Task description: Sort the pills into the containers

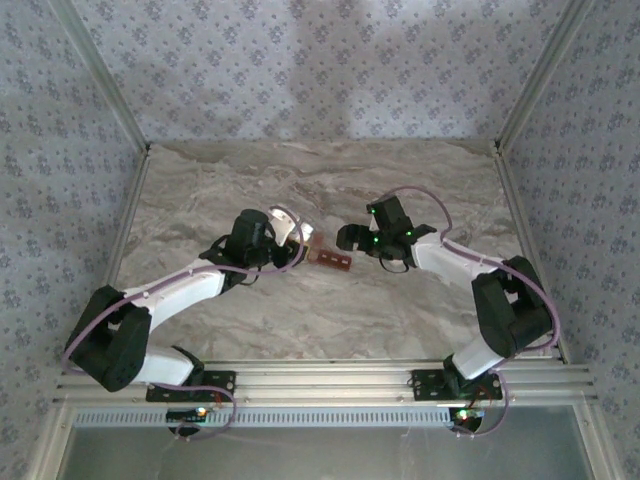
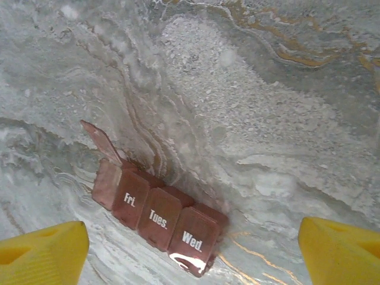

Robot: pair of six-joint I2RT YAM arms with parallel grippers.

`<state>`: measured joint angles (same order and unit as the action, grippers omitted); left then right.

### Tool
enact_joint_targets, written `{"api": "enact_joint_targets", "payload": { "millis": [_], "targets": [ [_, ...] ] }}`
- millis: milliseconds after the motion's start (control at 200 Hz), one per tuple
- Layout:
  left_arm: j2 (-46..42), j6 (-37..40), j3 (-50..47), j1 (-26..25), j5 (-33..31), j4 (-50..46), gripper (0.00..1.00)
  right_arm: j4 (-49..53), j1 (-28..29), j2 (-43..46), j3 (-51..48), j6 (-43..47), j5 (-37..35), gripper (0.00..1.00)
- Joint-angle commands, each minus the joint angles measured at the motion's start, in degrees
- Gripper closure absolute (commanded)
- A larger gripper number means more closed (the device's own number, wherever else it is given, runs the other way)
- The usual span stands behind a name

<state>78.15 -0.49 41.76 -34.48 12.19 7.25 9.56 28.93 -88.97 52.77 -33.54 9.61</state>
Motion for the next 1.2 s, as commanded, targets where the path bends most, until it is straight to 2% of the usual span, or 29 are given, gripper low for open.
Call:
{"api": "enact_joint_targets", "payload": {
  "millis": [0, 75, 345, 710, 1194],
  "targets": [
    [-0.8, 1.2, -0.2, 0.3, 0.3, -1.9, 1.00, 3.7, 0.5, 1.4, 1.3, 4.6, -4.5, 0.04],
    [-0.8, 1.6, -0.3, 0.4, 0.3, -2.5, 1.00, 3.1, 0.6, 1.7, 0.9, 4.8, -4.8, 0.01],
    [0.0, 3.1, -0.1, 0.4, 3.8, -4.5, 1.00, 2.3, 1.8, 1.0, 0.3, 4.2, -6.6, 0.00],
    [4.6, 1.8, 3.5, 0.4, 3.8, -9.6, 1.00, 2.8, 2.9, -0.4, -0.5, 5.2, -9.4, 0.01],
    [8.5, 0.8, 7.4, 0.0, 3.3, -15.7, 1.00, 6.7, 4.3, -5.3, 3.7, 6.6, -12.5, 0.00]
  ]
}}
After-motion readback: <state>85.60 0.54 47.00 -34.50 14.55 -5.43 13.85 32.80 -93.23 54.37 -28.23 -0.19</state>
